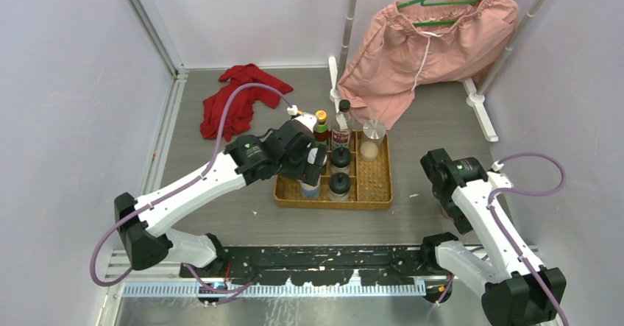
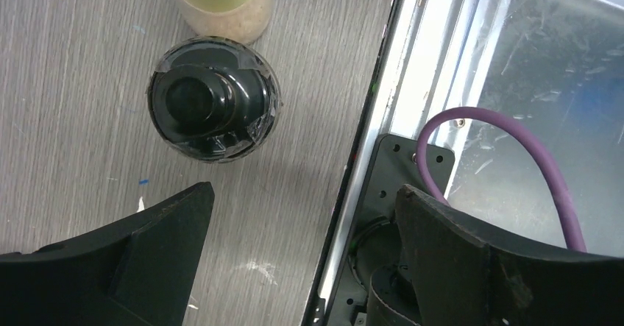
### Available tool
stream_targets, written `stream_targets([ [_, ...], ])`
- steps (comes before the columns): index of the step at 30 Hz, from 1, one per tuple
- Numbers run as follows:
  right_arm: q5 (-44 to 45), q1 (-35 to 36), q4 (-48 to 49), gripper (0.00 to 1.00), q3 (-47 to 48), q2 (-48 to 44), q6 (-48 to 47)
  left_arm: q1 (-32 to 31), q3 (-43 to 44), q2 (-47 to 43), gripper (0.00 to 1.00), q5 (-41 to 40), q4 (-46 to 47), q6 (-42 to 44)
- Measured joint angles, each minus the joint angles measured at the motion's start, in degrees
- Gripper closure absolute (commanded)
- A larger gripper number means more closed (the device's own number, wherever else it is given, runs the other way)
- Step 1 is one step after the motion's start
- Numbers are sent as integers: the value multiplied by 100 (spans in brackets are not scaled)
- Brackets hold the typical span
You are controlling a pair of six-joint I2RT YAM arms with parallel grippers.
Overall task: Organize the condiment bottles
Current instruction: Pick up the bottle from the corner of the board.
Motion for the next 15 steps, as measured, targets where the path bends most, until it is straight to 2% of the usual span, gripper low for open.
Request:
stream_targets([
  [6,50,-87,162,1,-59,199,-35,26,-186,-398,0,44,31,2],
  [15,380,-94,717,0,-83,557,-133,26,-203,-481,0,42,22,-74],
])
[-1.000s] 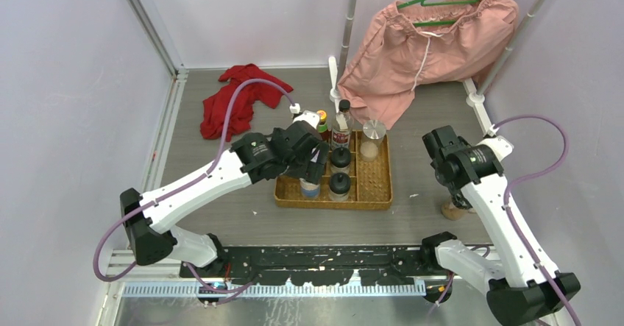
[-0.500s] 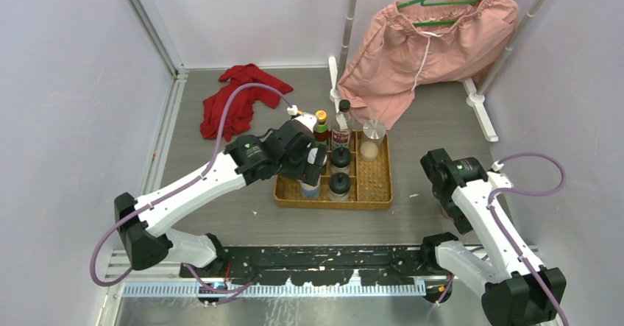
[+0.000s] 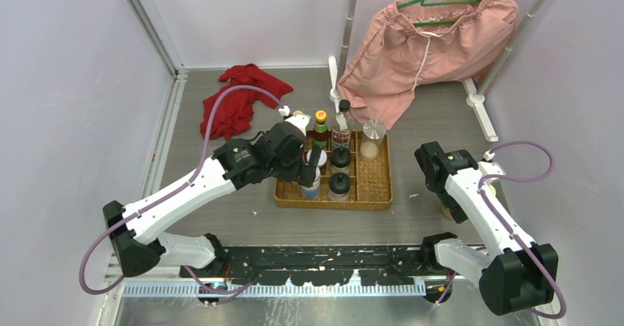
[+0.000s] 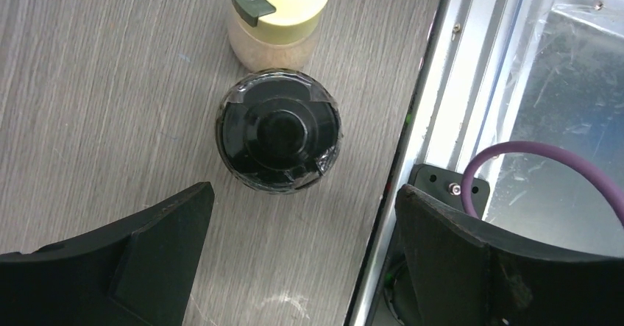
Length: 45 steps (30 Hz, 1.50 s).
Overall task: Organize the condiment bottles
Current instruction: Pick up the bottle from the corner of the board.
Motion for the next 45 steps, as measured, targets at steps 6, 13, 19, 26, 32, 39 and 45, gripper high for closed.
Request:
stream_targets([
  [6,173,0,444,0,-264,278,-28,0,-39,-203,0,-103,-122,-79],
  [13,369,-11,686,0,-304,542,20,2,-39,-214,0,-315,-299,-164],
  [19,553,-133,883,0,-286,831,26,2,-24,-131,0,-400,-420,-197],
  [26,557,-391,1108,1,-240,1047,-44,2,7,74,0,-457,-444,-273],
  [32,551,-680,1298,8,-205,1220,-168,4,7,87,0,-466,-439,-289],
  [39,557,-846,1390,46,-181,1276,-256,4,7,87,0,-476,-431,-282],
  [45,549,-848,1464,77,-166,1276,-315,4,7,87,0,-485,-426,-275],
])
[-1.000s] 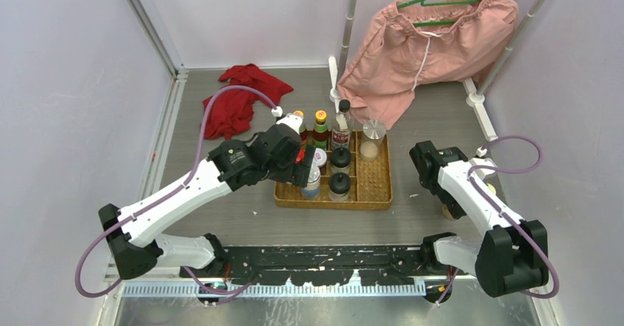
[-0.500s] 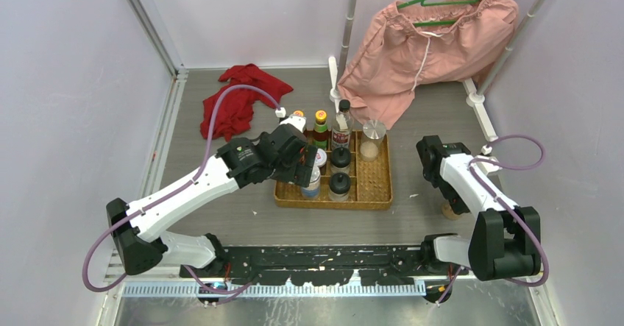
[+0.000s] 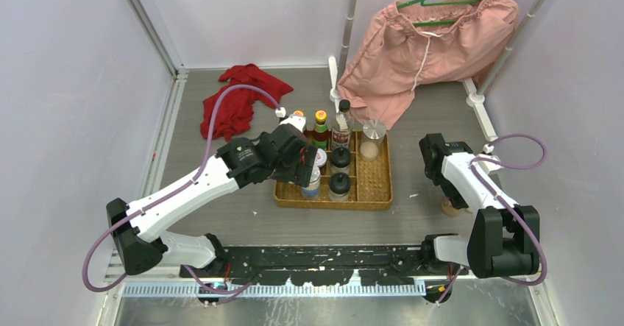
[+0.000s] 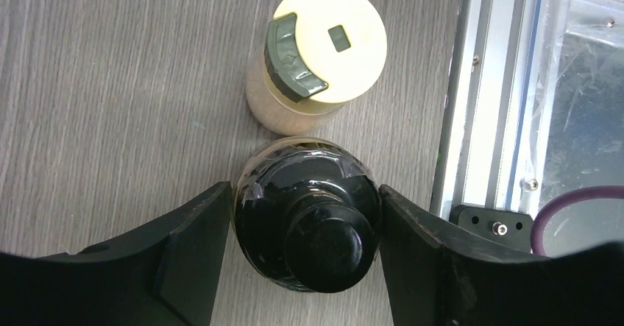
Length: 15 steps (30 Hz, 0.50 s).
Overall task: Organize the condiment bottles
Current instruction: Pick up the bottle from the corner of the board.
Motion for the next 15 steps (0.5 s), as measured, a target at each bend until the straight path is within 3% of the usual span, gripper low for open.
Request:
stream_targets([
  [6,-26,0,210,92,-2,-33,-260,0,-59,0,0,-4,17,-2],
  [15,-409,26,1211,99,188,70,-1711,0,-155,-39,0,-138,22,-15],
])
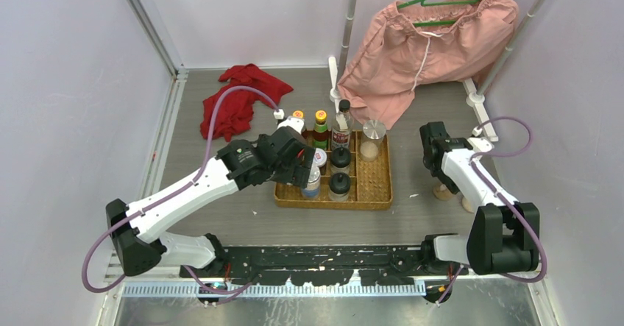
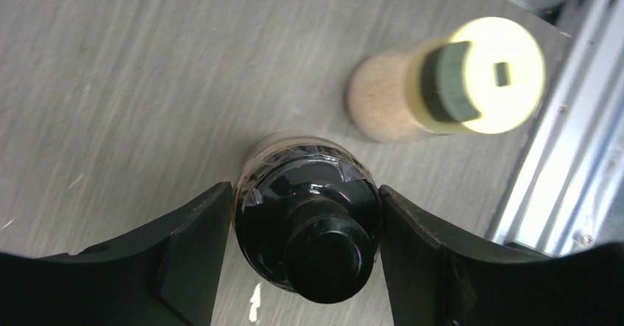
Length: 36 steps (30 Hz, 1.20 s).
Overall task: Organize the condiment bottles
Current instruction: Pick up the bottle from the corner of the board, then place the bottle in the storage box.
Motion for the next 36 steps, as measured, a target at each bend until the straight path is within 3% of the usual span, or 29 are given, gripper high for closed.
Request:
stream_targets([
  [7,-485,114,369,99,337,-55,-975,0,-92,-184,0,-114,-20,-9],
  [14,-586,424,212,99,1296,-439,-1777,4,-162,-227,0,-175,-20,-28],
  [25,-601,2382,94,99,2024,-323,-2669,4,-170,-238,0,-208,-20,-39],
  [36,-166,3781,640,99,1635,-4,-3217,7,-188,-313,0,-278,-37,-48],
])
